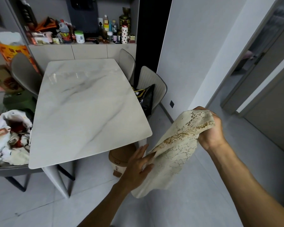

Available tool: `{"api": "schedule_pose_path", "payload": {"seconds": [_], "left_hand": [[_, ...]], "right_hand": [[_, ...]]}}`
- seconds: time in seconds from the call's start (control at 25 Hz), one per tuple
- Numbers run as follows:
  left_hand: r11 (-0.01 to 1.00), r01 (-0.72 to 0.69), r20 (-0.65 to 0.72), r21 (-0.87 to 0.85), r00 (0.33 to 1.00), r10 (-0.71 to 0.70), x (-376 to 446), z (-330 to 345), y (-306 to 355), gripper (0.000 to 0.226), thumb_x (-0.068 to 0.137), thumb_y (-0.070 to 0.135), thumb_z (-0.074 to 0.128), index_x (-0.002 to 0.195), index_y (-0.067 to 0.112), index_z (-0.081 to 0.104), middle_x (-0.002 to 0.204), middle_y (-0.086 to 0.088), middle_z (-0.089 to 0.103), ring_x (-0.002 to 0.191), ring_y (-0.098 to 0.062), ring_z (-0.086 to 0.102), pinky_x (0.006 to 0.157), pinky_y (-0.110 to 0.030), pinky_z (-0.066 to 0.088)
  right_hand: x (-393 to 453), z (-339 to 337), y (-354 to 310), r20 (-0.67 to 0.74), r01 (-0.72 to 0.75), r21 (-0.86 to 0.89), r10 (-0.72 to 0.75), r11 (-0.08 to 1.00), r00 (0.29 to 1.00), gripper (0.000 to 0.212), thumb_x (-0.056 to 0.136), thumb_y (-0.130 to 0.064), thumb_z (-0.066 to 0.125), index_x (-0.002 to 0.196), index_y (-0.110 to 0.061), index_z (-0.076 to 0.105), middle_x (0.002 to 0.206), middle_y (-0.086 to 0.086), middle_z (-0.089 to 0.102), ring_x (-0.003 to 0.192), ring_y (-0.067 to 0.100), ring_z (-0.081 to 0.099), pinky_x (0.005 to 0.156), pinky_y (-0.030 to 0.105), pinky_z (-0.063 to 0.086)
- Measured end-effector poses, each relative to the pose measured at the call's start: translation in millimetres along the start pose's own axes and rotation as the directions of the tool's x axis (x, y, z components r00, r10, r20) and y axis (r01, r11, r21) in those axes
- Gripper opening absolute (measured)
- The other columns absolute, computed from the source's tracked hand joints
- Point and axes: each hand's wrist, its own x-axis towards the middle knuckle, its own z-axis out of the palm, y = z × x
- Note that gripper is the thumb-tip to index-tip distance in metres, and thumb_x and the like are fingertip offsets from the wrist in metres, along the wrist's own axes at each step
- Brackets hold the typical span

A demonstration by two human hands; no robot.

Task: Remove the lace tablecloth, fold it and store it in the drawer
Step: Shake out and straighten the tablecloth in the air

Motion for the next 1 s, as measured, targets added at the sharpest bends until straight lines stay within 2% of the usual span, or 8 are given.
{"api": "schedule_pose_path", "payload": {"seconds": [0.12, 0.2, 0.28, 0.4, 0.52, 0.64, 0.84, 1.0], "left_hand": [[0.906, 0.157, 0.014, -0.394, 0.986, -0.164, 5.8, -9.6, 17.6, 0.029, 0.077, 0.053, 0.073, 0.102, 0.038, 0.074, 0.137, 0.016, 0.058, 0.131, -0.012, 0.050, 0.111, -0.032, 0.041], [0.798, 0.233, -0.002, -0.555, 0.960, -0.282, 10.7, -9.0, 19.9, 0.034, 0.070, 0.053, 0.078, 0.091, 0.027, 0.071, 0.116, 0.012, 0.070, 0.112, -0.018, 0.063, 0.099, -0.038, 0.052], [0.870, 0.269, -0.035, -0.413, 0.950, -0.310, 15.6, -6.1, 23.3, 0.048, 0.065, 0.060, 0.078, 0.105, 0.039, 0.060, 0.115, 0.018, 0.065, 0.112, -0.009, 0.061, 0.094, -0.028, 0.053], [0.949, 0.269, -0.004, -0.164, 0.962, -0.274, 21.9, 7.1, 24.2, 0.062, 0.069, 0.054, 0.078, 0.122, 0.047, 0.047, 0.123, 0.021, 0.057, 0.115, 0.005, 0.053, 0.091, -0.010, 0.045], [0.963, 0.252, -0.030, -0.092, 0.966, -0.256, 19.2, 23.0, 15.5, 0.050, 0.083, 0.029, 0.072, 0.129, 0.032, 0.052, 0.128, 0.013, 0.059, 0.119, -0.007, 0.056, 0.099, -0.027, 0.051], [0.962, 0.273, -0.181, -0.025, 0.945, -0.273, 14.1, 25.2, 11.4, 0.016, 0.093, 0.017, 0.060, 0.107, 0.019, 0.067, 0.101, 0.005, 0.071, 0.095, -0.012, 0.065, 0.083, -0.034, 0.056], [0.972, 0.194, -0.326, -0.129, 0.918, -0.227, 2.1, 15.2, 21.5, 0.008, 0.095, 0.013, 0.059, 0.090, 0.019, 0.060, 0.074, 0.006, 0.063, 0.067, -0.006, 0.059, 0.058, -0.017, 0.047], [0.997, 0.018, -0.240, 0.076, 0.971, 0.001, -18.7, 21.8, 42.5, 0.018, 0.089, -0.002, 0.058, 0.086, 0.012, 0.067, 0.082, -0.002, 0.070, 0.075, 0.002, 0.060, 0.072, -0.003, 0.046]], "right_hand": [[-0.5, -6.4, 0.3, 0.008, -0.030, 0.062, 0.030, 0.998, 1.000, 0.008, 0.062, -0.013, 0.048, 0.060, -0.012, 0.055, 0.052, 0.000, 0.051, 0.051, 0.017, 0.046, 0.055, 0.024, 0.035], [0.2, -10.4, 3.7, 0.000, -0.051, 0.107, 0.051, 0.993, 0.999, 0.027, 0.073, -0.009, 0.038, 0.054, -0.017, 0.056, 0.049, -0.004, 0.052, 0.047, 0.012, 0.047, 0.052, 0.021, 0.036], [1.7, -9.9, 9.2, -0.010, -0.080, 0.156, 0.083, 0.984, 0.997, 0.033, 0.079, -0.008, 0.032, 0.056, -0.016, 0.054, 0.050, -0.004, 0.052, 0.047, 0.012, 0.047, 0.051, 0.021, 0.036], [2.0, -3.1, 15.1, -0.012, -0.107, 0.210, 0.112, 0.972, 0.994, 0.012, 0.069, -0.017, 0.043, 0.060, -0.015, 0.051, 0.053, -0.002, 0.054, 0.050, 0.014, 0.048, 0.052, 0.021, 0.036], [1.7, -0.3, 19.4, -0.013, -0.109, 0.250, 0.116, 0.962, 0.993, 0.010, 0.063, -0.021, 0.046, 0.060, -0.014, 0.052, 0.054, -0.001, 0.054, 0.050, 0.014, 0.050, 0.053, 0.022, 0.038], [0.7, -2.5, 21.4, -0.045, -0.109, 0.293, 0.127, 0.950, 0.991, 0.030, 0.077, -0.015, 0.038, 0.055, -0.017, 0.058, 0.053, -0.003, 0.057, 0.050, 0.012, 0.053, 0.054, 0.022, 0.040], [3.7, -4.8, 21.8, -0.258, -0.055, 0.307, 0.139, 0.950, 0.956, 0.035, 0.080, -0.009, 0.036, 0.059, -0.014, 0.063, 0.060, 0.004, 0.063, 0.057, 0.019, 0.063, 0.060, 0.029, 0.054], [5.9, -1.1, 28.0, -0.436, -0.007, 0.194, 0.092, 0.981, 0.895, 0.036, 0.079, -0.003, 0.046, 0.048, -0.016, 0.061, 0.052, 0.003, 0.060, 0.049, 0.019, 0.060, 0.052, 0.025, 0.053]]}}
